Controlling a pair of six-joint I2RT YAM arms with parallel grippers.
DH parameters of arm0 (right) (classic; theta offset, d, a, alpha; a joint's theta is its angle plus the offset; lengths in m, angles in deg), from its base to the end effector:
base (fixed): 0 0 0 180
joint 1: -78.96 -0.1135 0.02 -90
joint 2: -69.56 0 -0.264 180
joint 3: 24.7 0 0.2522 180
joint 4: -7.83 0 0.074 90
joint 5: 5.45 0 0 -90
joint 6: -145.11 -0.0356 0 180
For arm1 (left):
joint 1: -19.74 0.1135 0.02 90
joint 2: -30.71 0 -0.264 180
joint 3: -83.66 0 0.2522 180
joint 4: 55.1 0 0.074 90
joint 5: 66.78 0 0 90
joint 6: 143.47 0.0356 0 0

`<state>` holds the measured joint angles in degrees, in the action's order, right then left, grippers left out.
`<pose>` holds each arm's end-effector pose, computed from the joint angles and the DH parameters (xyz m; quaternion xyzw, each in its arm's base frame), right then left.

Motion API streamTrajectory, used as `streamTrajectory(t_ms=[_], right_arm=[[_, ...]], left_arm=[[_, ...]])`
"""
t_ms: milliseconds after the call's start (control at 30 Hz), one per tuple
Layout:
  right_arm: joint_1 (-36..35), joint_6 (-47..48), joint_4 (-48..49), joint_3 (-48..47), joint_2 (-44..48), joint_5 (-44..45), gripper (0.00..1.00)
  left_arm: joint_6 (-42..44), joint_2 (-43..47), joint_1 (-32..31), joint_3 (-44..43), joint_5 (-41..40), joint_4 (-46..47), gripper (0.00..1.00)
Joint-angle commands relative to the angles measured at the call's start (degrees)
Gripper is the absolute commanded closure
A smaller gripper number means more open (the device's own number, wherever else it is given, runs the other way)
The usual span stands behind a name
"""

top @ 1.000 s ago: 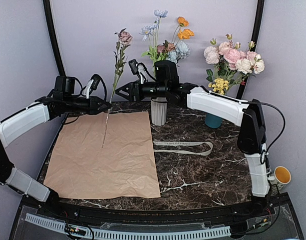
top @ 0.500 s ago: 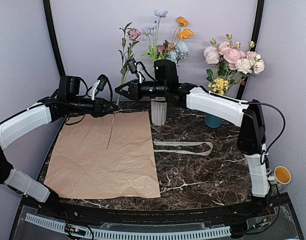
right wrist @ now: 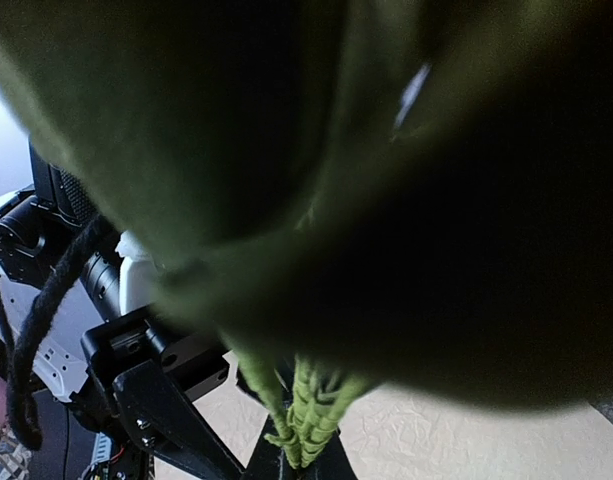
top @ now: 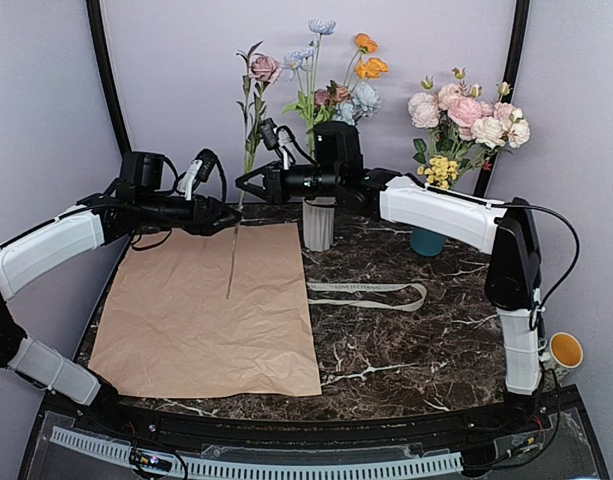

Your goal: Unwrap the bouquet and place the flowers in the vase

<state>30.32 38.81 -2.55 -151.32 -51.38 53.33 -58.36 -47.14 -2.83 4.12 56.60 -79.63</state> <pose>0.3237 0.3956 0.3563 -0.3724 0.6296 0.5173 0.4443 0.2807 -0.1379 0.3388 0.2796 0.7641 -0.3582 0.4579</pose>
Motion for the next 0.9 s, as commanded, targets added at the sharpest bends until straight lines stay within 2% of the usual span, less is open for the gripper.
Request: streamTrajectory(t_ms=[0,100,300,367,633,867], right_arm=[[-0.3,2.6,0.6,1.0,3.8,2.0,1.0],[-0.3,5.7,-0.2,2.0,5.7,5.7,1.0],[0.0,12.8,-1.8,2.4,9.5,15.4,1.0],[0.2,14.6,-1.8,2.8,11.0,18.6,1.0],[1.0,19.7,0.3,3.8,16.0,29.9,1.0],[3.7,23.6,-0.5,0.2,15.7,38.2,1.0]], left_arm=[[-0.1,2.3,-0.2,-0.7,-4.4,0.4,0.33],[-0.2,3.5,-0.1,-0.1,-8.6,0.3,0.22],[-1.4,5.9,-0.1,1.2,-19.3,-0.4,0.1],[-1.7,7.1,-0.2,2.1,-21.7,-0.2,0.01],[-3.4,9.5,-0.2,5.9,-25.1,1.6,0.01],[-2.8,10.1,-0.1,6.9,-24.7,1.2,0.01]])
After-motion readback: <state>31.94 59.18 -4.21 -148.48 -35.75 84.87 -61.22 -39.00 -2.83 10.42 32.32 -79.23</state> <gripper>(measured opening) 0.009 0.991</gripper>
